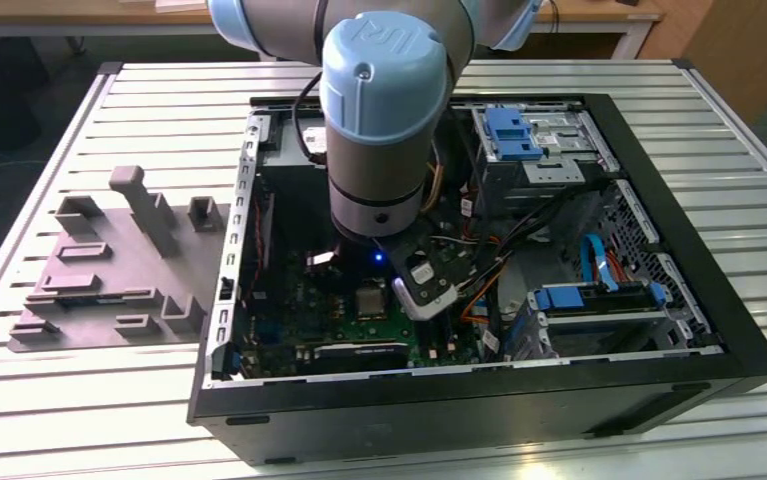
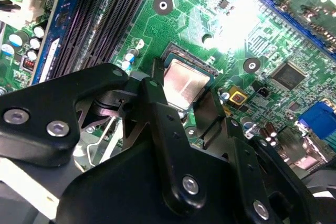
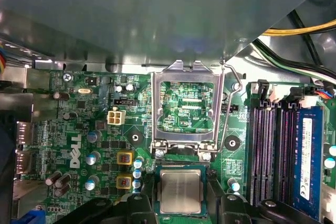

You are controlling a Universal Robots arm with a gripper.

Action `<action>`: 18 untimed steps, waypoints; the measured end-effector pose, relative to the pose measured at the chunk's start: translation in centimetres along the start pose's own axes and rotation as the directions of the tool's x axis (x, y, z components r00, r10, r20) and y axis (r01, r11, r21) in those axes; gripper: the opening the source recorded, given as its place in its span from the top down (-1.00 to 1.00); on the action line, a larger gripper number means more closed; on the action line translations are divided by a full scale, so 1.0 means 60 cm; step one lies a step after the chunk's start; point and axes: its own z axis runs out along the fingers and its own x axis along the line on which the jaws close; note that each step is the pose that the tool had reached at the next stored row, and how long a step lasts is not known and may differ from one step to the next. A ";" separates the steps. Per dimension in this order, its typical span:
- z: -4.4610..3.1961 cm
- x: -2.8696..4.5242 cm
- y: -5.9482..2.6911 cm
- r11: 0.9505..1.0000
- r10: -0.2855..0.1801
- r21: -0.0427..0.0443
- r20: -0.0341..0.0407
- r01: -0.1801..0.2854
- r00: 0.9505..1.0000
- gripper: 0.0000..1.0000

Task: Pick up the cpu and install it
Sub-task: 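Place the cpu into insertion slot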

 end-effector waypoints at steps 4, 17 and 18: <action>-0.008 0.000 0.001 1.000 0.000 -0.001 0.001 0.000 1.000 0.06; -0.007 0.000 0.000 1.000 0.019 0.000 0.001 -0.019 1.000 0.06; -0.006 0.000 0.000 1.000 0.019 0.000 0.001 -0.019 1.000 0.06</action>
